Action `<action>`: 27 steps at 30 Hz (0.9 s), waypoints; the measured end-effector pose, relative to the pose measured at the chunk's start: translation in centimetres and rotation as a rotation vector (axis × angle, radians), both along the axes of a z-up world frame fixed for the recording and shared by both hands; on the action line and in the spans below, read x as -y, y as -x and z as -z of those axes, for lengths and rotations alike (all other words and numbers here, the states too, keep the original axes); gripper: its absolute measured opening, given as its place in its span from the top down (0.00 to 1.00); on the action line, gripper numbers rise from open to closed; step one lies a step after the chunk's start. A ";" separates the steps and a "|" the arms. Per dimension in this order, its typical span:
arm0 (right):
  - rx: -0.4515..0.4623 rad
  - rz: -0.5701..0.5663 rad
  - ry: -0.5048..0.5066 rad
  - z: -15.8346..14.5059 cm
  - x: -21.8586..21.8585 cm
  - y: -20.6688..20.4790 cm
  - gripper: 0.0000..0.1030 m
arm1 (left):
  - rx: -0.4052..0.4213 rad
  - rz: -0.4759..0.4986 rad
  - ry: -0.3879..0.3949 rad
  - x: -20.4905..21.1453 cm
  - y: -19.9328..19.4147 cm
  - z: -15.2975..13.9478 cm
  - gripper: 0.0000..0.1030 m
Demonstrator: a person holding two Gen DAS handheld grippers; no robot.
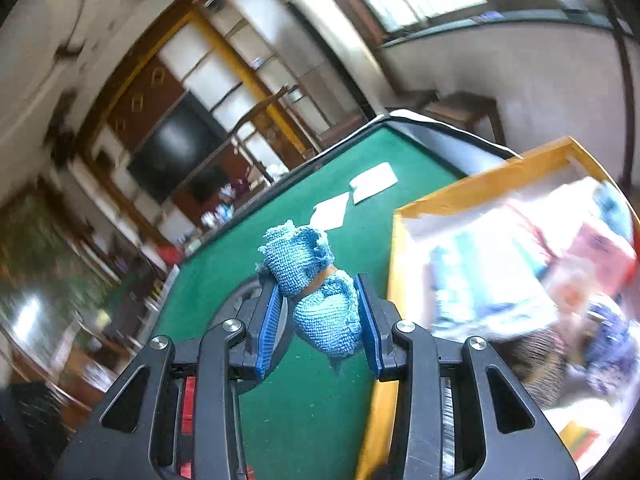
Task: Organize soft objects
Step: 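Carry the red bag with the left gripper while the right gripper carries the knit doll over the tray, then open both grippers to drop the red bag and knit doll into the tray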
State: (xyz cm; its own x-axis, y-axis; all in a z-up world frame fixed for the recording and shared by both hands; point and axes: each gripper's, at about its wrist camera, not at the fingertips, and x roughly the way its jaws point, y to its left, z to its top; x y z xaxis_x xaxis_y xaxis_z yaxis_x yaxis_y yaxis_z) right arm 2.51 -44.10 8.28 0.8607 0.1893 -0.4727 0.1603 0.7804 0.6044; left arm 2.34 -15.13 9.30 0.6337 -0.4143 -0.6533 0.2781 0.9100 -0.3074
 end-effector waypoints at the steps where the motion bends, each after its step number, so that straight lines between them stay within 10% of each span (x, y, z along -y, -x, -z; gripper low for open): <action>1: -0.007 0.027 0.001 -0.2 1.2 1.0 0.65 | 0.001 0.026 0.004 1.2 0.0 -0.2 0.50; 20: -0.354 0.099 0.167 1.9 14.3 -1.8 0.65 | -0.098 0.324 -0.004 18.6 -2.0 3.2 0.49; 27: -0.311 0.127 0.220 1.5 13.9 -2.1 0.36 | -0.082 0.328 -0.018 19.6 -1.6 3.5 0.41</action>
